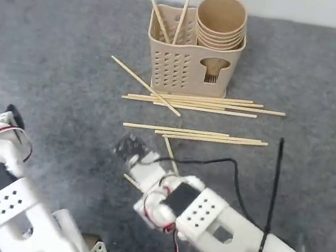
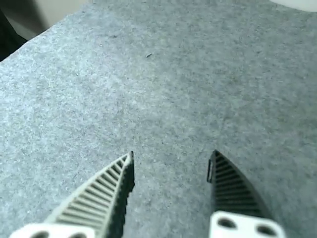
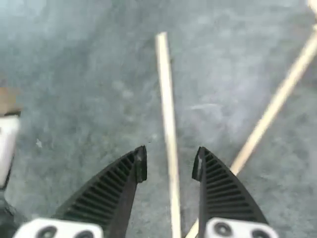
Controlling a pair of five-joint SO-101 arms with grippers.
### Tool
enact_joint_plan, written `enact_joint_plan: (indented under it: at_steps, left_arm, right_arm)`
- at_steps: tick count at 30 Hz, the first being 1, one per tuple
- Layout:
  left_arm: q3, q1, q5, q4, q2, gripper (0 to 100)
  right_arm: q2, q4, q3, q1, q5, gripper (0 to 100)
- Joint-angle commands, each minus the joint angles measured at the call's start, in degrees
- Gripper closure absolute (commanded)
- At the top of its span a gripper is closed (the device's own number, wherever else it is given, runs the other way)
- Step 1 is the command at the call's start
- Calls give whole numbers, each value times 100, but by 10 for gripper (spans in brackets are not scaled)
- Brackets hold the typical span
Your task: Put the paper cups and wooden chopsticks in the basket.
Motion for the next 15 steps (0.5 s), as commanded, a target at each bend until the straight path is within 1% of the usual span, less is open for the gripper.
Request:
enact_joint_plan:
  at_steps: [1, 9, 15]
  left_arm:
    - [-13, -18, -18, -158, -70, 774]
    - [-13, -9, -18, -158, -70, 774]
    - [-4, -9, -18, -158, -70, 774]
  right_arm:
    - [-57, -303, 141, -127, -62, 829]
    - [866, -936, 202, 330, 176, 832]
    - [1235, -1279, 176, 374, 149, 961]
